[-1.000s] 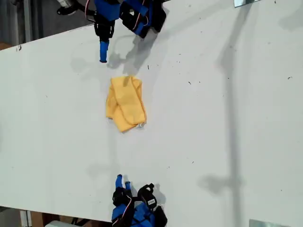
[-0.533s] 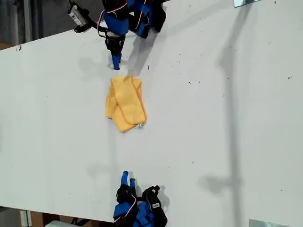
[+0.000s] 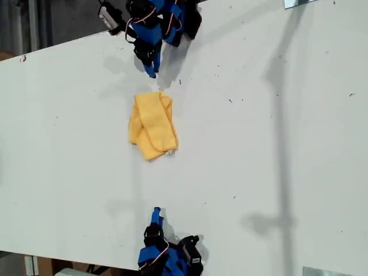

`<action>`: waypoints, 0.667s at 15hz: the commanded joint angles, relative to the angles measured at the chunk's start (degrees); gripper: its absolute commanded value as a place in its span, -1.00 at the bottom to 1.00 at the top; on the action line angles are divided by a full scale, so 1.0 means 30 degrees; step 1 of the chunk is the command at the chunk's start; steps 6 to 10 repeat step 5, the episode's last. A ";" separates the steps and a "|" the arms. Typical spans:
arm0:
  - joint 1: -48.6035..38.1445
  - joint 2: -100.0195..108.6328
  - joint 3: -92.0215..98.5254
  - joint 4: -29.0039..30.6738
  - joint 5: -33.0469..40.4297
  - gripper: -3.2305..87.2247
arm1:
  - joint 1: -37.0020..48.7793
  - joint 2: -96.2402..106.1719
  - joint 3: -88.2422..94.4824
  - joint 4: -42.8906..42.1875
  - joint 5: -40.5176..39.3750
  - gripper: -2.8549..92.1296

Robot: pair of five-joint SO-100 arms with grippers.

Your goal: Grasp corners of a square towel and fold twice.

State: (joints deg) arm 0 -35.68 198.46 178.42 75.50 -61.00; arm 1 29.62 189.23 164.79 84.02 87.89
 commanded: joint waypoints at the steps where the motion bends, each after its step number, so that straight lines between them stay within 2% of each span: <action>1: 0.0234 0.0088 0.0029 -0.0205 0.0176 -0.55 | 0.0557 -0.0146 -0.0879 0.0234 0.0176 -0.74; 10: 0.0234 0.0088 0.0029 -0.0205 0.0176 -0.55 | 0.0117 -0.0146 -0.0469 -0.0234 0.0205 -0.74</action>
